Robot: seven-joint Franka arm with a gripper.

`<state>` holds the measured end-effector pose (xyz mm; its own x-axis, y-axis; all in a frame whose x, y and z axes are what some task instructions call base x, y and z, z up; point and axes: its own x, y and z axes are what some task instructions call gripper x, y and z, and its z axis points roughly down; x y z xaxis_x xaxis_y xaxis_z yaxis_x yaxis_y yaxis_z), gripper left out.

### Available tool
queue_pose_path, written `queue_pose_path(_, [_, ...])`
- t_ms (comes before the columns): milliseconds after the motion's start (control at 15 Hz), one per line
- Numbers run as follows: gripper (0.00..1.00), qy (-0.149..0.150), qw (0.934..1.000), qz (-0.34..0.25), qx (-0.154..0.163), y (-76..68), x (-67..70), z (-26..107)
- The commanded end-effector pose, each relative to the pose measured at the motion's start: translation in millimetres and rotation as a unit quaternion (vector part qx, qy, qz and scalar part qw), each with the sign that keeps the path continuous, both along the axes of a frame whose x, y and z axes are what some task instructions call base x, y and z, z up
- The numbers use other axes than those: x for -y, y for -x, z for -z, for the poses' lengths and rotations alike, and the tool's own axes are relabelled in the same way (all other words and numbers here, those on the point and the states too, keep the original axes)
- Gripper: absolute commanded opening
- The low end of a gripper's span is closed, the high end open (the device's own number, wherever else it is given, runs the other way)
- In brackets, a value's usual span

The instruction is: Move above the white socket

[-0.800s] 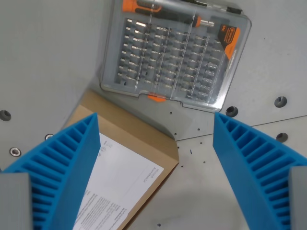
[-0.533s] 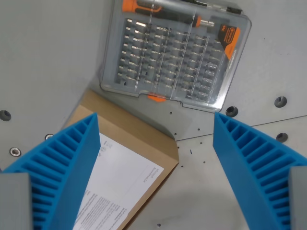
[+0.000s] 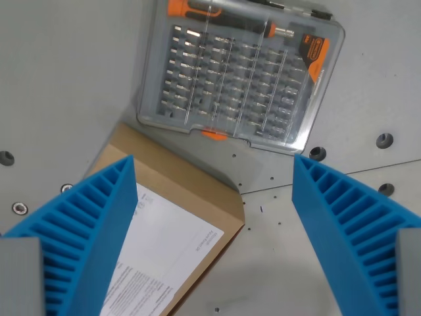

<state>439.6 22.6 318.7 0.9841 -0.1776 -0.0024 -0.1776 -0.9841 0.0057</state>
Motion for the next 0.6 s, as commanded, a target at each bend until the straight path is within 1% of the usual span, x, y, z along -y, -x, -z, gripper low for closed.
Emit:
queue_pose_path(67, [1.0, 0.001, 0.9997, -0.025, 0.004, -5.1, 2.0, 1.7])
queue_pose_path(333, [1.0, 0.003, 0.999, -0.045, 0.002, -12.3, 4.6, 6.9])
queue_pose_path(600, [1.0, 0.004, 0.9975, -0.07, -0.001, -22.6, 8.7, 14.3])
